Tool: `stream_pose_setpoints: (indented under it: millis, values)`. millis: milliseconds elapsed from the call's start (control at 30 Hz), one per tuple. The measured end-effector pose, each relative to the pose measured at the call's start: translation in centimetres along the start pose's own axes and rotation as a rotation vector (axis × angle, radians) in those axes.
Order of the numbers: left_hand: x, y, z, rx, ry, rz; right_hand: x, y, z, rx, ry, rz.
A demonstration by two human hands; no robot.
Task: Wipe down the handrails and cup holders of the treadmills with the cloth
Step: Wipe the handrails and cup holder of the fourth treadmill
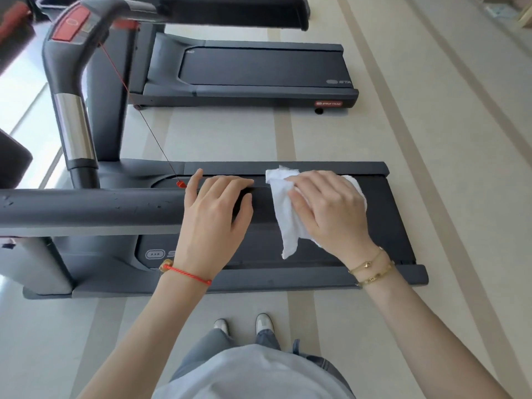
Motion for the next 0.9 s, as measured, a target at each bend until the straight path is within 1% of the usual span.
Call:
stream_pose_setpoints:
  millis: [67, 133, 233, 400, 533, 600, 700, 800, 833, 900]
  values:
    - [-1.0, -0.2, -0.6, 0.002, 0.002, 0.024, 0.8, 1.2, -1.9, -0.04, -0.056, -0.056]
    - [-2.5, -0.6, -2.0, -0.014, 0.01, 0.06, 1.6, 2.0, -3.6, -0.035, -0.094, -0.099]
    - [-5.2, -1.5, -5.4, -0.064, 0.031, 0.099, 2.3, 2.6, -5.2, -0.01, -0.121, -0.116]
    - [-9.5, -3.5, -12.5, -0.145, 0.084, 0.153, 3.6, 3.6, -8.2, 0.003, -0.156, -0.09]
    - [-12.0, -4.6, -17.1, -0.174, 0.142, 0.172, 6.1, 5.6, -13.7, -0.025, -0.106, -0.051]
    - [-12.6, -5.0, -18.6, -0.178, 0.141, 0.168, 7.6, 6.8, -16.9, -0.039, -0.091, -0.045]
    - [-12.9, -5.2, -20.2, -0.157, 0.11, 0.148, 8.6, 7.8, -20.2, -0.063, -0.093, 0.022]
    - [-13.2, -4.8, -21.1, -0.119, 0.082, 0.13, 8.4, 7.6, -20.3, -0.102, -0.093, 0.047]
    - [-13.2, -4.6, -21.3, -0.107, 0.075, 0.125, 8.2, 7.4, -19.8, -0.092, -0.085, 0.036]
    - [-13.2, -4.2, -21.7, -0.087, 0.069, 0.112, 8.1, 7.6, -19.1, -0.004, -0.093, 0.018]
Point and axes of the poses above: each hand's wrist, its own y-axis towards the middle knuckle, its own x-axis out of the palm, z = x × y, the point moved 6 cm from there along y, towards the middle knuckle, and after that the axes turned 2 degrees about z, right-handed, at the moved point
